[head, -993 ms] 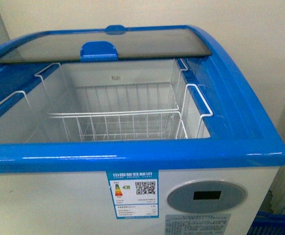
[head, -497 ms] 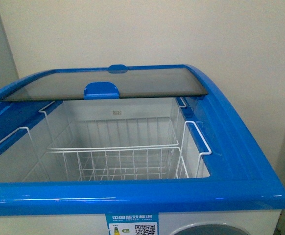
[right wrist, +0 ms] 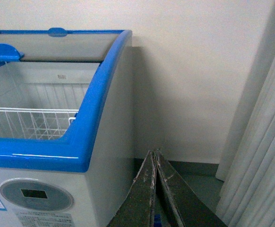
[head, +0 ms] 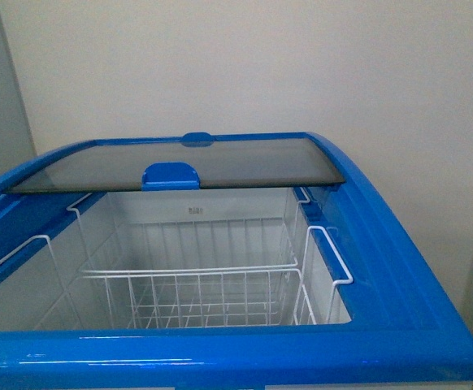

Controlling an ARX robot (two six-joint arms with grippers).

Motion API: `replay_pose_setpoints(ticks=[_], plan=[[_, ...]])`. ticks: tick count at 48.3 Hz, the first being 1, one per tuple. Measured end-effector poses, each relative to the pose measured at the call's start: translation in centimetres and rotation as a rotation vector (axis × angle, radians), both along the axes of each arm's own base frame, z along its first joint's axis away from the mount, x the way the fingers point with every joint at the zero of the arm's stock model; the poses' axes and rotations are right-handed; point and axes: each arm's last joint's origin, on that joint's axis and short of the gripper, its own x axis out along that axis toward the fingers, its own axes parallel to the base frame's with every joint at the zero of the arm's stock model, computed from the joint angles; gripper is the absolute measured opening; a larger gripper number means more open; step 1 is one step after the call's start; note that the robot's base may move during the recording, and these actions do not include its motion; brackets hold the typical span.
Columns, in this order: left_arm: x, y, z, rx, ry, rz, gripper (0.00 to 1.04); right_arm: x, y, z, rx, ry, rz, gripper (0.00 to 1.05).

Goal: Put drink in fridge

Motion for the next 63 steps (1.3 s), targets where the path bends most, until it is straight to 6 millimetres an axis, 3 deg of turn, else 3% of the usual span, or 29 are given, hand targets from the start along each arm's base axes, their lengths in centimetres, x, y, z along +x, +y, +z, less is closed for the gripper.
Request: replay_pose_setpoints(ticks=[33, 36, 42, 46, 57, 63], plan=[[0.0, 0.0, 0.0, 0.0, 0.0, 0.0, 0.97, -0.24, -0.01, -0.77, -0.001, -0.038, -0.001, 0.03], [0.0, 0.0, 0.0, 0.0, 0.0, 0.0, 0.97, -0.24, -0.01, -0.77, 0.0, -0.038, -0.001, 0.18], [0.0, 0.0, 0.0, 0.0, 0.0, 0.0, 0.97, -0.24, -0.01, -0.77, 0.0, -0.038, -0.001, 0.36], [0.0, 0.0, 0.0, 0.0, 0.0, 0.0, 0.97, -0.24, -0.01, -0.77, 0.0, -0.038, -0.001, 0.56], [0.0, 0.0, 0.0, 0.0, 0.0, 0.0, 0.97, -0.24, -0.01, -0.77, -0.001, -0.038, -0.001, 0.95], [0.0, 0.0, 0.0, 0.0, 0.0, 0.0, 0.97, -0.24, -0.01, -0.77, 0.0, -0.038, -0.001, 0.98]])
